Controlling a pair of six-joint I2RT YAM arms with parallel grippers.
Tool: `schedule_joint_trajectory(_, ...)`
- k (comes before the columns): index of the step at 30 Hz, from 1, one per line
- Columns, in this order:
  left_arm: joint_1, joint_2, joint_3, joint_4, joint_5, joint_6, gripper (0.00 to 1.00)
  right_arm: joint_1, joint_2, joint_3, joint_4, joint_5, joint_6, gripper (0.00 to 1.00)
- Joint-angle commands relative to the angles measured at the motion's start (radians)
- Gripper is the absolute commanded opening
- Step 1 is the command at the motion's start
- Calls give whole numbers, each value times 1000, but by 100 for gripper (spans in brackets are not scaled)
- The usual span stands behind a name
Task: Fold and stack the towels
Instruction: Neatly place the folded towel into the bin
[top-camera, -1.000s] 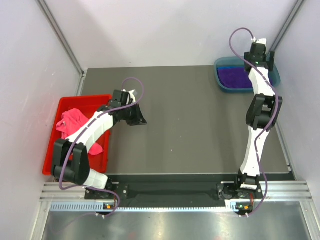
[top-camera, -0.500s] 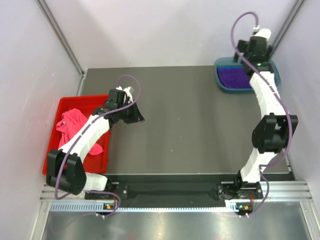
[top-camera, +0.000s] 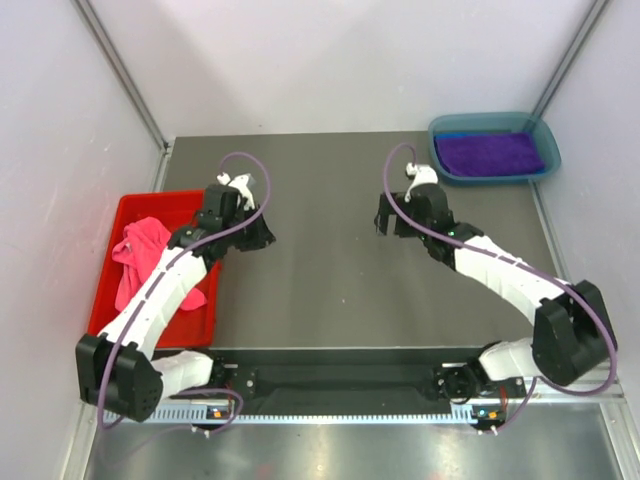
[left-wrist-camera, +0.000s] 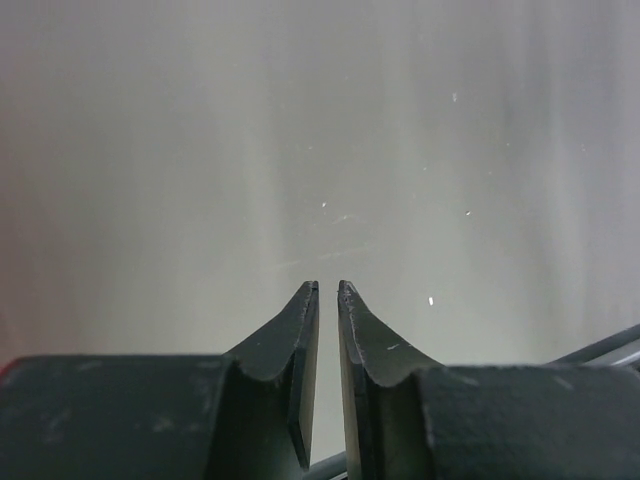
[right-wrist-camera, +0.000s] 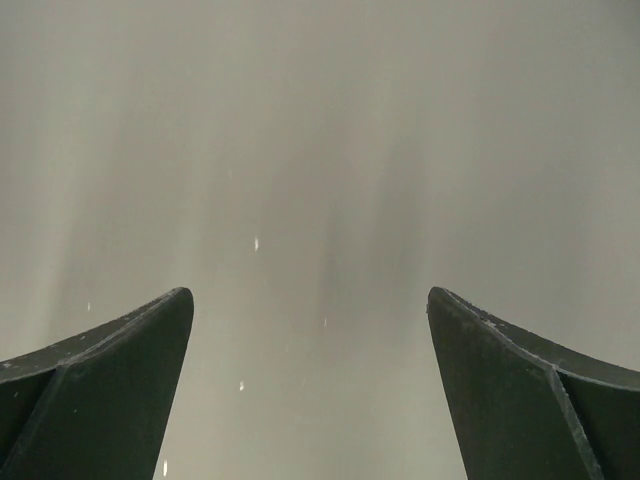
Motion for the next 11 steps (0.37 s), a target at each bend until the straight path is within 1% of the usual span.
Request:
schedule_joint_trajectory(1, 3, -62, -38, -9, -24, 25, 19, -7, -95, -82, 117, -65, 91, 100)
schedule_joint_trajectory(2, 3, -75, -49, -7, -27, 26, 20, -7, -110, -116, 116, -55, 89, 100)
schedule_joint_trajectory(5, 3, -114, -78, -4, -52, 40, 20, -7, -168, -150, 111, -28, 83, 100)
schedule_joint_trajectory(11, 5, -158, -104, -6, -66, 48, 20, -7, -245, -162, 103, 21, 80, 100)
